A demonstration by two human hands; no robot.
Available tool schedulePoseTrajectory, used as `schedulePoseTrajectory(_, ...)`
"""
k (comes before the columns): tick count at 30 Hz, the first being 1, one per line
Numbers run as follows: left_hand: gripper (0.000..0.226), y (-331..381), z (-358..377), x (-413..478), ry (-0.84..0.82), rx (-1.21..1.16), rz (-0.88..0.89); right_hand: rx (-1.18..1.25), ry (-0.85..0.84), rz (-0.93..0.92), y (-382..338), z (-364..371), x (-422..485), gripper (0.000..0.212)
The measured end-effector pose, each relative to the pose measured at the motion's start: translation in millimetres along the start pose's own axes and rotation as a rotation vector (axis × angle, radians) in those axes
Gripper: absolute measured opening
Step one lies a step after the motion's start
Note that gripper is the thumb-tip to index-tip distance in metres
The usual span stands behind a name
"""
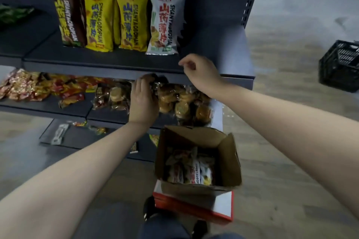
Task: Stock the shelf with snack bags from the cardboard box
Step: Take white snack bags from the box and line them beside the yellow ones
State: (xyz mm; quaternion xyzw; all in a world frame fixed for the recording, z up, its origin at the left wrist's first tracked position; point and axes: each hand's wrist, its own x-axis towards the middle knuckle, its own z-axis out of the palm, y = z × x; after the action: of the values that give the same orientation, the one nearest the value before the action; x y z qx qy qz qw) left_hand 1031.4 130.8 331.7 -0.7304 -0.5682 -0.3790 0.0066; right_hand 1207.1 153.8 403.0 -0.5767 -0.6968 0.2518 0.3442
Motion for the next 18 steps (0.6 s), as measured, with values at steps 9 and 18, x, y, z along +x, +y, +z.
schedulePoseTrajectory(9, 0.028, 13, 40, -84, -0.579, -0.107, -0.119, -0.018, -0.127, 0.143, 65, 23, -95, 0.024)
schedulePoseTrajectory(18, 0.033, -14, 140, -139, -1.284, 0.011, -0.328, -0.267, -0.776, 0.620, 208, 125, -135, 0.029)
